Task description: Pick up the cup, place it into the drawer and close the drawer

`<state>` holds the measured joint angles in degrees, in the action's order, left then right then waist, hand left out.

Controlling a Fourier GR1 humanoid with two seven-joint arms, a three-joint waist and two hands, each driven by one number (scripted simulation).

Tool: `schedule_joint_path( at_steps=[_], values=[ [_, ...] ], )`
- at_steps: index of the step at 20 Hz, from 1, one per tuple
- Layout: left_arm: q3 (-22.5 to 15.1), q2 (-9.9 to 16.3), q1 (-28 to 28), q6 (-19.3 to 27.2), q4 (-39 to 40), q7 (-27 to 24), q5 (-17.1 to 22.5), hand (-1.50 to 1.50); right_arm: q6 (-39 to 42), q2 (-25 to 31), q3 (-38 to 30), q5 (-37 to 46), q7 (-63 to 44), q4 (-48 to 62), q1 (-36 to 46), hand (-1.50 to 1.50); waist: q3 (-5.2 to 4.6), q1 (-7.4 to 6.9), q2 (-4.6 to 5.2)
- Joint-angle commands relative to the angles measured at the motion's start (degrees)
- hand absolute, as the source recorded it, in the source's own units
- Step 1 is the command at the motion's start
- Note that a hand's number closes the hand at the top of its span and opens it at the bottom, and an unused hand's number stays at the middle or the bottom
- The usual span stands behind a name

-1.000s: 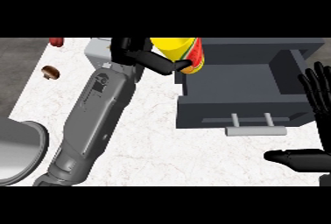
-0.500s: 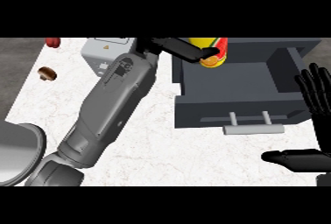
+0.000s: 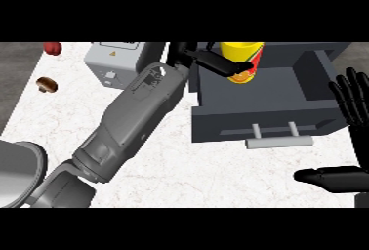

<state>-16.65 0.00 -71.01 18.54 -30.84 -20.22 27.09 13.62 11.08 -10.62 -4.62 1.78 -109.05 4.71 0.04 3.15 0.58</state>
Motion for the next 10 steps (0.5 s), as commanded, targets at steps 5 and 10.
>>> schedule_joint_path(
  at_steps=[5, 10],
  values=[
    [-11.5, 0.0, 0.6, 3.2, 4.6, 0.5, 2.8, 1.5, -0.8, -0.6, 1.2, 3.2, 2.5, 2.3, 1.3, -1.5, 0.03, 0.6, 0.25],
    [-14.4, 0.0, -0.1, 2.9, 8.1, 1.7, 4.6, -1.5, 1.3, 0.5, -0.1, -0.9, -0.6, -0.8, -0.1, -1.5, 0.01, 1.67, 0.47]
  ],
)
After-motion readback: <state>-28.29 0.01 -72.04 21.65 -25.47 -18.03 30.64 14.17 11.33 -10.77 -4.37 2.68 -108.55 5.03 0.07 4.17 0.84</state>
